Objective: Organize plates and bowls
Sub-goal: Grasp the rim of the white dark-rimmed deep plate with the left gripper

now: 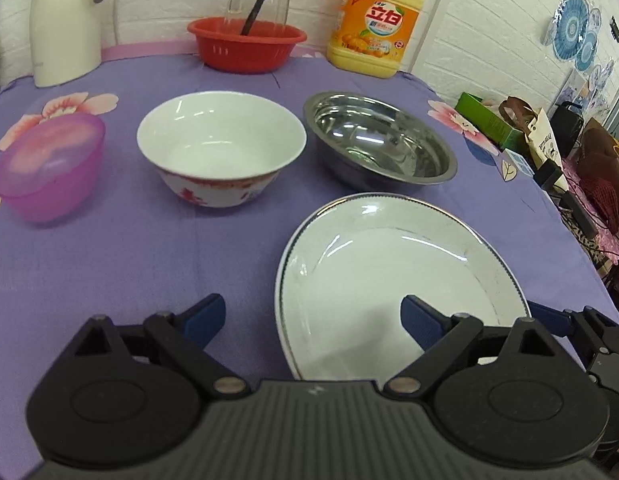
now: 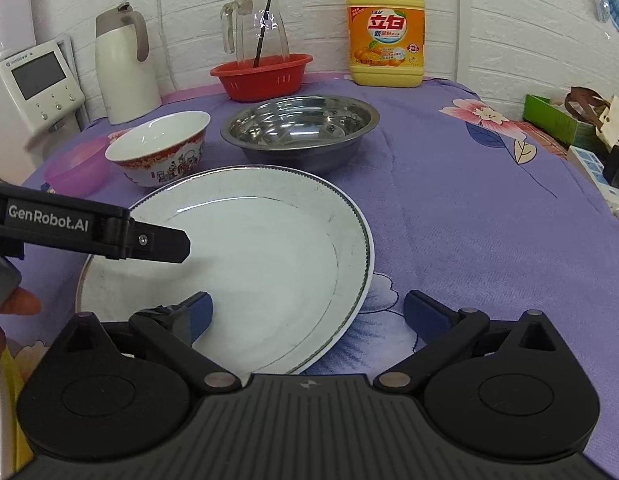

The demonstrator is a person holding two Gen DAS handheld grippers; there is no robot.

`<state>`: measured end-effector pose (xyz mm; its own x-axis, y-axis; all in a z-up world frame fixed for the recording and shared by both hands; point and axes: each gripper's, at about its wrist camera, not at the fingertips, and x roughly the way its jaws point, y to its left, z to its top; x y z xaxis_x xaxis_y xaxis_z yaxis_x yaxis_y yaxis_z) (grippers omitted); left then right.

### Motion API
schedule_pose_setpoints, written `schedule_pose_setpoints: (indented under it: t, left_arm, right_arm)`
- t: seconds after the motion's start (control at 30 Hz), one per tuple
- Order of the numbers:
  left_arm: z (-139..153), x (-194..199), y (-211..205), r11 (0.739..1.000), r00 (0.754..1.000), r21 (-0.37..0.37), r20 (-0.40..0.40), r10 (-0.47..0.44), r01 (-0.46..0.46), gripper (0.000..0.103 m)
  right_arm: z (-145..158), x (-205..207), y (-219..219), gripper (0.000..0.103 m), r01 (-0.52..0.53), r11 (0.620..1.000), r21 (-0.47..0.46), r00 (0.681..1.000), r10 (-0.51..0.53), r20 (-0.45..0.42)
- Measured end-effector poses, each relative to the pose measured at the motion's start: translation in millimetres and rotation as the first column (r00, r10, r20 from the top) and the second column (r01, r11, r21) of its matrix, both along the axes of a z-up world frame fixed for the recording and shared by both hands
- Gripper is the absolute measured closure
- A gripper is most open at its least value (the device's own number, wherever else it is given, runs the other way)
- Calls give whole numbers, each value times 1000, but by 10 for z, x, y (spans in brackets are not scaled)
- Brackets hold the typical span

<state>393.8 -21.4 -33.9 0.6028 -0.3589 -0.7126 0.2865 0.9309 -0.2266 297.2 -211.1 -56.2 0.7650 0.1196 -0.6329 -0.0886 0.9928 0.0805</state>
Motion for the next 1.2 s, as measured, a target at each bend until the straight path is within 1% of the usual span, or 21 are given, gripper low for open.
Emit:
schedule_pose_setpoints:
  t: [0.17, 0.23, 0.3, 0.33, 0.37, 0.4, 0.43, 0.5, 0.53, 0.6, 0.63, 0.67, 0.73, 0.8, 0.93, 1.0, 1.07, 1.2]
  left_arm:
    - [2, 49, -17, 1000, 1000, 12, -5, 4, -4, 10]
    - [5, 51, -62, 1000, 1000, 6, -8, -8, 8, 10]
    - [3, 31, -118, 999, 1000, 25, -4, -28, 28, 11]
    - [3, 14, -148, 998, 999, 44, 2, -35, 35, 14]
    - [2, 4, -161, 998, 999, 58, 9, -38, 38, 19]
    - [5, -3, -173, 997, 999, 72, 18, -41, 39, 22]
    - [5, -3, -174, 996, 999, 75, 21, -40, 39, 25]
    - [2, 6, -184, 997, 999, 73, 24, -36, 34, 28]
    - [5, 5, -200, 996, 999, 79, 27, -41, 39, 34]
    - [14, -14, -262, 994, 997, 86, 21, -72, 70, 49]
    - [21, -23, -292, 992, 998, 107, 18, -65, 63, 48]
    - [31, -25, -296, 992, 998, 105, 9, -63, 62, 49]
    - [53, -40, -249, 995, 998, 73, -16, -60, 61, 49]
    - [92, -94, -216, 997, 998, 54, -16, -55, 56, 49]
    - [231, -248, -210, 997, 998, 61, 28, -57, 55, 49]
    - [308, -310, -177, 997, 997, 47, 43, -58, 56, 49]
    - [377, -381, -127, 998, 997, 23, 50, -53, 52, 49]
    - [511, -618, 8, 999, 996, 11, 85, -39, 38, 49]
  right_arm:
    - [-3, 17, 1, 0, 12, 1000, -3, 1000, -12, 10]
    - [4, 32, 29, 0, 22, 1000, -4, 1000, -22, 5]
    - [12, 44, 71, 0, 0, 1000, -4, 1000, 0, -2]
    - [11, 52, 92, 0, -17, 1000, -3, 1000, 17, -3]
    - [11, 55, 97, 0, -21, 1000, -2, 1000, 21, -2]
    - [9, 54, 94, 0, -23, 1000, 0, 1000, 23, 0]
    - [7, 49, 90, 0, -25, 1000, 5, 1000, 25, 4]
    - [0, 50, 100, 0, -20, 1000, 6, 1000, 20, 13]
    - [-3, 53, 124, 0, -24, 1000, -2, 1000, 24, 16]
    - [3, 64, 175, 0, -45, 999, -2, 999, 45, 19]
    - [10, 60, 207, 0, -47, 999, -5, 999, 47, 17]
    - [17, 62, 216, 0, -40, 999, -2, 999, 40, 12]
    - [45, 40, 227, 0, -27, 1000, -10, 1000, 27, 1]
    - [88, -30, 235, 0, -26, 1000, -12, 1000, 26, 9]
    - [219, -193, 291, 0, -15, 999, -32, 999, 16, 52]
    - [282, -249, 301, 0, -11, 999, -33, 997, 13, 72]
    - [327, -299, 300, 0, -9, 1000, -22, 997, 11, 78]
    - [427, -473, 348, 0, -25, 1000, 4, 995, 24, 92]
